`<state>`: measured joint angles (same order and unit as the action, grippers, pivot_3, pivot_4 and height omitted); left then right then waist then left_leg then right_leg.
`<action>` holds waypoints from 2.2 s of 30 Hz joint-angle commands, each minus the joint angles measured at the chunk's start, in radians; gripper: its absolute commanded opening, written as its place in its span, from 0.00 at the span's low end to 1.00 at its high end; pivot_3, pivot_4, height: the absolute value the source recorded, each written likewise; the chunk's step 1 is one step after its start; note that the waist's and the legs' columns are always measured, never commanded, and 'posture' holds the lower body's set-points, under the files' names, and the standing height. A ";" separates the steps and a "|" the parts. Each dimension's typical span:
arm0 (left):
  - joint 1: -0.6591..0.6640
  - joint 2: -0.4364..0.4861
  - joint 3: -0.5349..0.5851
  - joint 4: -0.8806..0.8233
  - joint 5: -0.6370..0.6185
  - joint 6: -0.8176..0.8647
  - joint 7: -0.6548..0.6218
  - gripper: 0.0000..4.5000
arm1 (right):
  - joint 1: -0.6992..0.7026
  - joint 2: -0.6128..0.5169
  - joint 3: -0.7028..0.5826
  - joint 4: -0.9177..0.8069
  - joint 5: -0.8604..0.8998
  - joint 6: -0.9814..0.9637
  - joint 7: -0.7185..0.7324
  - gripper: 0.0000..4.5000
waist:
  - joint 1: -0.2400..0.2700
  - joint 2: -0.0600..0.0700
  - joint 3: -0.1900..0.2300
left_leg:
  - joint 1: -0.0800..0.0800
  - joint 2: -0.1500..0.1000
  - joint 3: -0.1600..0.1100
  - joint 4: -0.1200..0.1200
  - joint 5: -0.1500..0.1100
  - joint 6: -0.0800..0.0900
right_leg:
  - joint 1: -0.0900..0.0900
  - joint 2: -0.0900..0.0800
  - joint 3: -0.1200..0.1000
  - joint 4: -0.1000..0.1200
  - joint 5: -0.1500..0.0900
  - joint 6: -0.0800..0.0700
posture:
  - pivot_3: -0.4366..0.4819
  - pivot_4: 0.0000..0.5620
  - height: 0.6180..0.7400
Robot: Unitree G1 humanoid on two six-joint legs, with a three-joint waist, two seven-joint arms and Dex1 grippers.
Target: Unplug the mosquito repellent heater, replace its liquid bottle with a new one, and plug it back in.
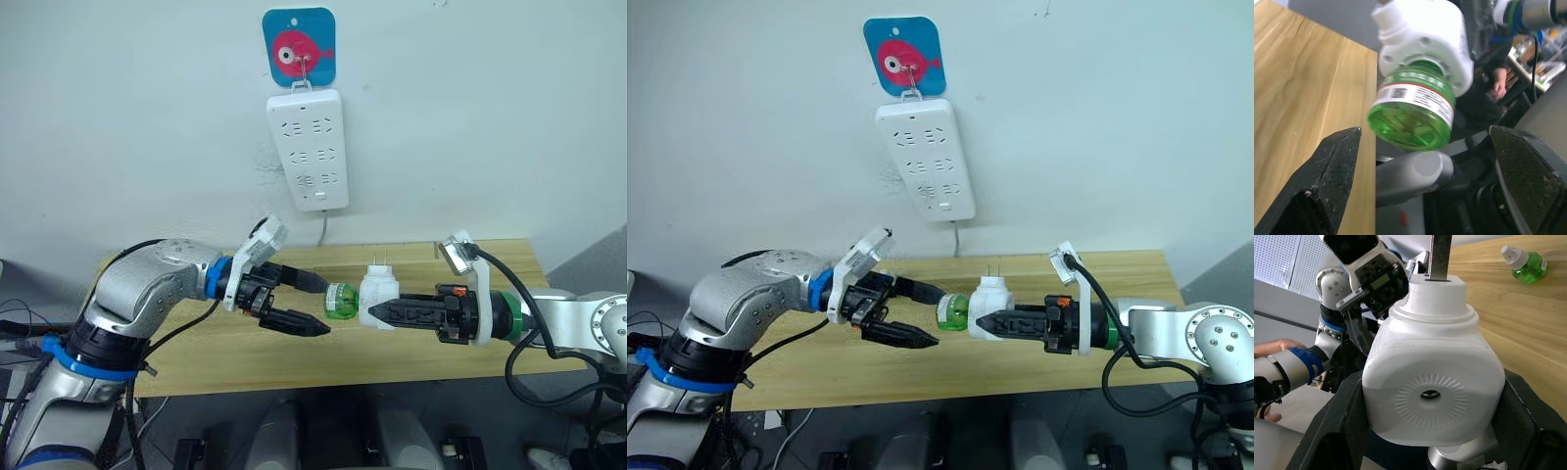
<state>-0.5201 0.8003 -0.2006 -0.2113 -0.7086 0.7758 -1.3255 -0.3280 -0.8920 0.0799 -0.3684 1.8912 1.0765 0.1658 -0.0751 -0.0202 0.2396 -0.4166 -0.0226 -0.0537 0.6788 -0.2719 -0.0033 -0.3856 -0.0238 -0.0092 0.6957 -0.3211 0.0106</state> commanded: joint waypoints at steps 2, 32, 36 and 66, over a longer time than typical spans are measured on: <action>0.107 0.010 -0.002 -0.016 0.222 -0.405 -0.046 0.96 | -0.001 -0.001 -0.025 -0.025 0.017 -0.008 0.004 0.67 | 0.001 0.000 0.000 | 0.000 0.000 0.000 0.000 0.000 0.000 | 0.000 0.000 0.000 0.000 0.000 0.000 | 0.35 0.41 1.00; 0.159 -0.311 0.016 0.187 0.386 -1.197 0.082 0.50 | -0.005 0.012 -0.025 -0.023 0.019 -0.013 -0.003 0.67 | 0.018 0.002 0.000 | 0.000 0.000 0.001 0.001 0.000 0.000 | 0.001 -0.001 -0.001 0.000 0.001 0.000 | 0.34 0.39 1.00; 0.118 -0.304 0.028 0.177 0.370 -1.154 0.083 0.50 | -0.006 0.011 -0.026 -0.020 0.016 -0.012 -0.002 0.67 | 0.018 0.002 0.000 | 0.000 0.000 0.001 0.001 0.000 0.000 | 0.001 -0.001 -0.001 0.000 0.001 0.000 | 0.34 0.39 1.00; -0.109 0.062 -0.029 0.116 0.117 -0.092 -0.211 0.50 | 0.022 0.006 -0.062 -0.005 -0.090 -0.025 -0.029 0.67 | 0.007 0.002 0.000 | 0.000 0.000 0.001 0.000 0.000 0.000 | 0.000 0.000 0.000 0.000 0.000 0.000 | 0.35 0.41 1.00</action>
<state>-0.6662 0.8613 -0.2635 -0.0523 -0.6350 0.8164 -1.5237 -0.3132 -0.8800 0.0554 -0.3685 1.8328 1.0735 0.1570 -0.0678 -0.0184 0.2398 -0.4167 -0.0225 -0.0528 0.6783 -0.2718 -0.0033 -0.3860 -0.0241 -0.0091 0.6954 -0.3206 0.0109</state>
